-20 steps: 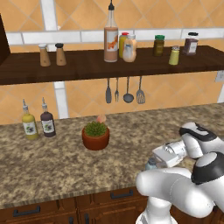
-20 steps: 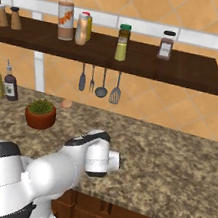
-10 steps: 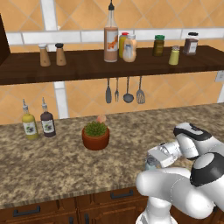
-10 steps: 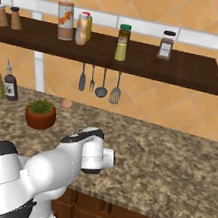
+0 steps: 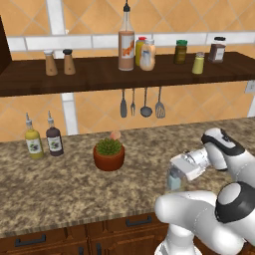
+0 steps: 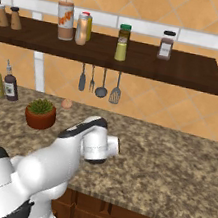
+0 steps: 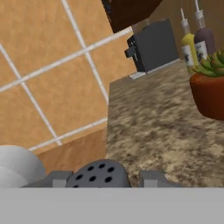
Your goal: Put the shaker and condiment bottle from the counter next to their counterparts in the cabinet.
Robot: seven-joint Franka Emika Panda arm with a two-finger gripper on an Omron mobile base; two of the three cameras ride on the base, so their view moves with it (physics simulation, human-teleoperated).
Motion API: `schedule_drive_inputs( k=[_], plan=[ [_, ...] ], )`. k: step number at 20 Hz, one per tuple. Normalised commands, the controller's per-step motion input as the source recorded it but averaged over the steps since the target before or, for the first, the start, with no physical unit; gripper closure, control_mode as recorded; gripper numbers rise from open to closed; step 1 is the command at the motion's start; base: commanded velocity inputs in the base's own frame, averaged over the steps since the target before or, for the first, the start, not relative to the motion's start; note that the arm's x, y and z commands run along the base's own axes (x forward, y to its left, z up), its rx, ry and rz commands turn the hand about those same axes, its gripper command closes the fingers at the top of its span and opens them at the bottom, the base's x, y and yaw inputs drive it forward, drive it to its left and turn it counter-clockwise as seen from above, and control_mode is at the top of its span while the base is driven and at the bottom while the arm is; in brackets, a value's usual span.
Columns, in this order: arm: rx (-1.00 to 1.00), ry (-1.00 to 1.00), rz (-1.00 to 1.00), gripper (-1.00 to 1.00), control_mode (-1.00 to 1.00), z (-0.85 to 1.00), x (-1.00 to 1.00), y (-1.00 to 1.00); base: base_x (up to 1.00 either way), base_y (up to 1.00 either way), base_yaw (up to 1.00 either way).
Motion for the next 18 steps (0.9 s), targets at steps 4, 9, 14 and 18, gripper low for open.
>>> schedule_drive_inputs(
  k=[4, 9, 14, 18],
  plan=[
    [-0.07, -0.03, -0.05, 1.0, -1.0, 0.68, 0.0, 0.0, 0.0, 0.0, 0.0],
    [0.0, 0.0, -0.11, 1.0, -1.0, 0.57, 0.0, 0.0, 0.0, 0.0, 0.0],
    [0.0, -0.01, -0.13, 1.0, -1.0, 0.66, 0.0, -0.05, 0.0, 0.0, 0.0],
    [0.0, -0.02, -0.11, 1.0, -1.0, 0.75, 0.0, -0.05, 0.0, 0.0, 0.0]
  ],
)
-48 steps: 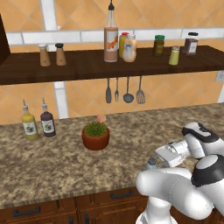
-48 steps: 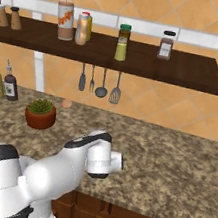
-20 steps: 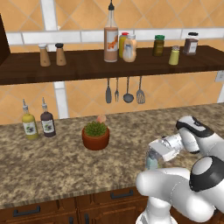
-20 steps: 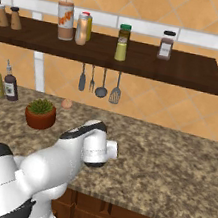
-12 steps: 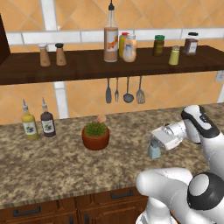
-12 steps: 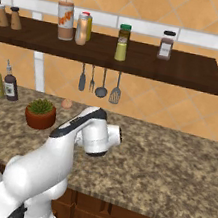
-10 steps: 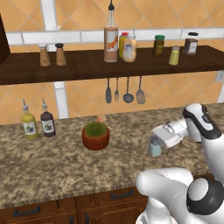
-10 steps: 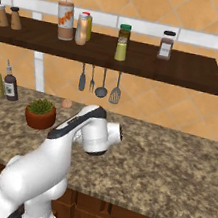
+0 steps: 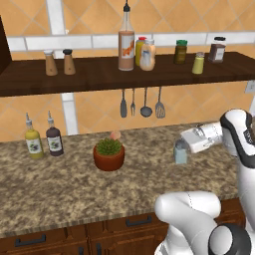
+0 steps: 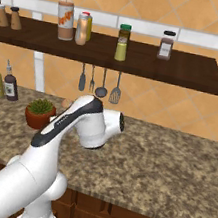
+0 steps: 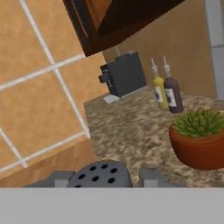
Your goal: Put the shaker and condiment bottle from the counter next to their counterparts in the cabinet.
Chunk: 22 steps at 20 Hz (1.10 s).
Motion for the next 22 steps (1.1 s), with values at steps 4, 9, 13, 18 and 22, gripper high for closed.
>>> schedule_drive_inputs(
  k=[4, 9, 13, 18, 22],
  plan=[
    [0.0, -0.08, -0.07, 1.0, -1.0, 0.81, 0.0, -0.1, 0.0, 0.0, 0.0],
    [0.0, -0.08, -0.07, 1.0, -1.0, 0.7, 0.0, -0.3, 0.0, 0.0, 0.0],
    [0.0, -0.11, -0.07, 1.0, -1.0, 0.75, 0.0, -0.38, 0.0, 0.0, 0.0],
    [0.0, -0.08, -0.05, 1.0, -1.0, 0.65, 0.0, -0.26, 0.0, 0.0, 0.0],
    [0.0, -0.1, -0.03, 1.0, -1.0, 0.63, 0.0, -0.26, 0.0, 0.0, 0.0]
  ],
)
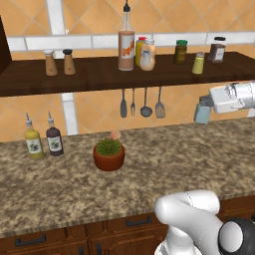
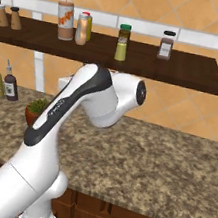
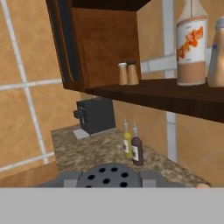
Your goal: Put the shaker and condiment bottle from the counter next to their counterparts in the cabinet.
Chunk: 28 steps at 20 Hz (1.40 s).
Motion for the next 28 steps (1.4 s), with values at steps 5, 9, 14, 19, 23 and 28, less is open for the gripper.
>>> schedule_drive_inputs(
  k=[5, 9, 14, 19, 23, 28],
  plan=[
    [0.0, -0.11, -0.03, 1.0, -1.0, 0.56, 0.0, -0.32, 0.0, 0.0, 0.0],
    [0.0, -0.07, -0.02, 1.0, -1.0, 0.45, 0.01, -0.32, 0.0, 0.0, 0.0],
    [0.0, -0.03, -0.01, 1.0, -1.0, 0.44, 0.14, -0.25, 0.0, 0.0, 0.0],
    [0.0, 0.0, 0.0, 1.0, -1.0, 0.31, 0.33, -0.21, 0.0, 0.0, 0.0],
    [0.0, 0.0, 0.0, 1.0, -1.0, 0.11, 0.42, -0.21, 0.0, 0.0, 0.0],
    [0.0, 0.0, 0.0, 1.0, -1.0, 0.06, 0.41, -0.37, 0.0, 0.0, 0.0]
  ],
)
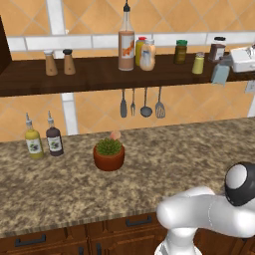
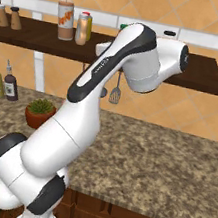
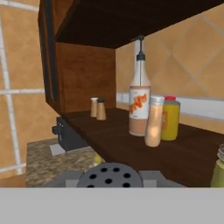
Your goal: Put the shaker and condiment bottle from the counter next to their counterparts in the cabinet.
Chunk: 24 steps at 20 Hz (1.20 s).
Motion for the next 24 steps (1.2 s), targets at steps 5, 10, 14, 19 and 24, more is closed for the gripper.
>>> schedule_drive_inputs(
  k=[5, 10, 14, 19, 24],
  plan=[
    [0.0, 0.0, 0.0, 1.0, -1.0, 0.06, 0.44, -0.4, 0.0, 0.0, 0.0],
    [0.0, 0.0, 0.0, 1.0, -1.0, 0.0, 0.52, -0.25, 0.0, 0.0, 0.0],
    [0.0, 0.0, 0.0, 1.0, -1.0, 0.0, 0.5, -0.26, 0.0, 0.0, 0.0],
    [0.0, 0.0, 0.0, 1.0, -1.0, 0.0, 0.34, -0.21, 0.0, 0.0, 0.0],
    [0.0, 0.0, 0.0, 1.0, -1.0, 0.0, 0.3, -0.05, 0.0, 0.0, 0.0]
  ],
)
